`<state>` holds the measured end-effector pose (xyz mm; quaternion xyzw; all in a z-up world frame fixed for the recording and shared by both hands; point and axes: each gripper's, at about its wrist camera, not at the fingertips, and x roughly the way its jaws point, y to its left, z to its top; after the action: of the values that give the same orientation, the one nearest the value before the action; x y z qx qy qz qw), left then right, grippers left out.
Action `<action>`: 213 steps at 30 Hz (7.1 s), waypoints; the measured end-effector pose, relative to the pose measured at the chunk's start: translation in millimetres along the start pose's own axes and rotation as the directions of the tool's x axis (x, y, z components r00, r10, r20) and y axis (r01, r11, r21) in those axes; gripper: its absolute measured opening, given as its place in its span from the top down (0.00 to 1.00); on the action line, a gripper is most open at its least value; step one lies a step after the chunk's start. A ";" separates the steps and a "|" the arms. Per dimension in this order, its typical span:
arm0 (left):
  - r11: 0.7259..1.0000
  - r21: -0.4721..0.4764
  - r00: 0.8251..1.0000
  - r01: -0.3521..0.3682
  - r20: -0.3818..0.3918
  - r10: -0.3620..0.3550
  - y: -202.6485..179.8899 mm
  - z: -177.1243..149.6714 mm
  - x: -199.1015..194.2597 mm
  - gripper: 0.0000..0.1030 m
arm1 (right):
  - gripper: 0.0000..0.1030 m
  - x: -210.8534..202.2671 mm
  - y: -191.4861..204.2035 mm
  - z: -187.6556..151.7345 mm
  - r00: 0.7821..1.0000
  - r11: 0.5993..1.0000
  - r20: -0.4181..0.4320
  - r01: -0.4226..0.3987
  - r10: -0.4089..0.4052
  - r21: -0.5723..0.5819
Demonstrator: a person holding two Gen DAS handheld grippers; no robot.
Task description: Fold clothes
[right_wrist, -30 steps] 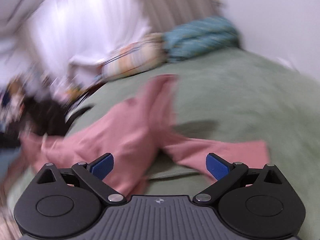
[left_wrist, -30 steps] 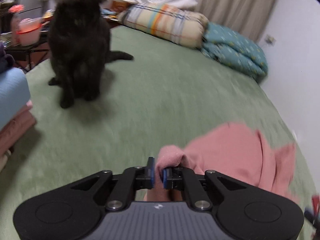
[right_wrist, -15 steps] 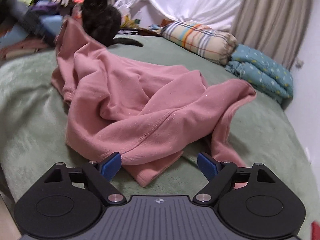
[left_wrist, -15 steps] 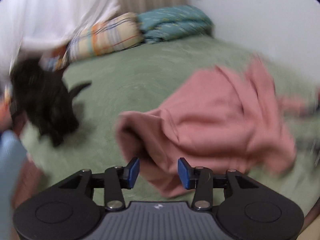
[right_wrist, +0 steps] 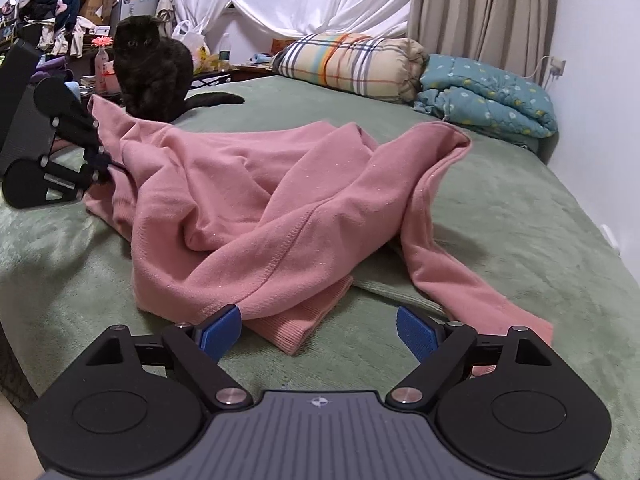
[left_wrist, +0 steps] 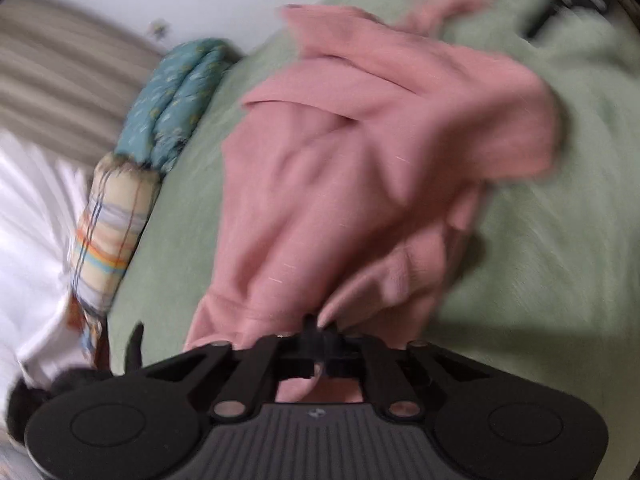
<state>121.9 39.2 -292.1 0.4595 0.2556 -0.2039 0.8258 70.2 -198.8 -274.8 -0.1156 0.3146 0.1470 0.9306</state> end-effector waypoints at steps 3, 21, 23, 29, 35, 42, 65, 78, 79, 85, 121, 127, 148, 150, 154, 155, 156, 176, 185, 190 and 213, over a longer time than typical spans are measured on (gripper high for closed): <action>0.941 -0.325 0.992 -0.096 0.045 0.117 61.6 -2.3 -27.5 0.99 | 0.14 -4.6 -2.0 -0.1 1.000 1.000 0.015 0.020 -0.021 0.011; 0.394 -0.904 0.979 -0.169 -0.108 0.172 190.8 -82.9 -65.4 0.98 | 0.60 69.4 85.8 53.1 0.995 0.793 0.068 -0.013 0.068 -0.609; 0.397 -0.903 0.981 -0.162 -0.105 0.160 191.4 -85.9 -64.9 0.98 | 0.60 91.0 100.0 55.3 0.997 0.761 0.019 -0.049 0.081 -0.647; 0.466 -0.868 0.983 -0.171 -0.118 0.142 189.4 -86.0 -59.3 0.98 | 0.92 126.7 100.3 75.3 1.000 0.807 -0.003 -0.008 0.008 -0.591; 0.573 -0.781 0.957 -0.247 -0.103 0.272 175.9 -64.1 -75.7 0.98 | 0.95 102.2 56.6 131.0 0.996 0.965 0.077 0.063 -0.045 -0.253; 0.607 -0.774 0.901 -0.182 0.117 0.419 202.8 12.3 -134.8 0.98 | 0.96 -31.7 -52.2 237.0 0.893 0.981 0.406 0.181 -0.196 0.075; 0.669 -0.723 0.614 -0.172 0.452 0.647 255.4 185.2 -362.4 0.98 | 0.96 -342.5 -114.8 339.8 0.620 0.918 0.703 0.377 -0.347 0.121; 0.687 -0.724 0.933 -0.061 0.203 0.297 213.5 133.8 -34.5 0.98 | 0.96 -64.9 -158.1 250.5 0.896 0.953 0.323 0.283 -0.303 0.110; 0.687 -0.724 0.942 -0.060 0.186 0.278 211.8 132.4 -12.0 0.98 | 0.96 -40.2 -166.2 248.8 0.904 0.952 0.299 0.278 -0.305 0.129; 0.676 -0.733 0.975 -0.071 0.092 0.202 242.7 164.0 109.2 0.98 | 0.96 61.7 -213.0 279.4 0.915 0.937 0.218 0.310 -0.340 0.160; 0.416 -0.856 0.927 0.306 0.169 -0.335 83.6 80.5 -7.5 0.35 | 0.40 30.8 -48.0 7.7 0.930 0.974 -0.289 0.223 -0.227 -0.048; 0.393 -0.881 0.940 0.262 0.141 -0.311 75.4 75.7 -28.4 0.34 | 0.93 37.6 -58.5 1.2 0.901 0.964 -0.357 0.265 -0.246 0.005; 0.273 -0.958 0.943 0.089 -0.008 -0.334 89.1 62.3 -8.0 0.34 | 0.92 -23.3 -549.6 120.1 0.797 0.519 -0.269 0.567 -0.540 0.639; 0.276 -0.959 0.938 0.069 -0.031 -0.344 86.8 61.0 -5.5 0.34 | 0.92 -12.3 -567.0 128.1 0.769 0.502 -0.287 0.604 -0.572 0.619; 0.284 -0.958 0.933 0.039 -0.067 -0.353 84.2 58.3 -2.1 0.35 | 0.92 18.4 -597.2 134.5 0.701 0.445 -0.386 0.693 -0.600 0.567; 0.284 -0.958 0.932 0.031 -0.074 -0.354 83.2 57.9 -1.2 0.35 | 0.92 23.8 -602.5 131.6 0.689 0.427 -0.413 0.707 -0.595 0.563; 0.283 -0.959 0.932 0.030 -0.076 -0.355 82.8 57.9 -0.8 0.34 | 0.92 30.0 -608.1 127.6 0.678 0.408 -0.442 0.720 -0.588 0.562; 0.096 -0.987 0.930 0.129 0.087 -0.357 83.4 32.5 -2.0 0.34 | 0.61 44.1 -429.2 51.0 0.984 0.751 -0.092 -0.056 0.155 0.658; 0.102 -0.981 0.931 0.163 0.119 -0.344 75.4 15.8 -47.3 0.34 | 0.59 41.9 -248.9 -21.3 0.945 0.837 -0.149 -0.176 0.291 0.517; 0.114 -0.983 0.945 0.143 0.101 -0.312 76.3 3.1 -78.7 0.34 | 0.93 21.6 -261.2 -4.1 0.973 0.764 -0.112 -0.083 0.200 0.640; 0.054 -0.981 0.923 0.187 0.156 -0.351 30.0 -11.6 44.3 0.36 | 0.74 -59.4 -314.0 -55.3 0.993 0.523 -0.076 0.018 0.088 0.852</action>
<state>171.1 59.5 -304.7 -0.2491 0.4565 -0.1034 0.8478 103.4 -519.8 -242.3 0.3515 0.3989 -0.0130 0.8469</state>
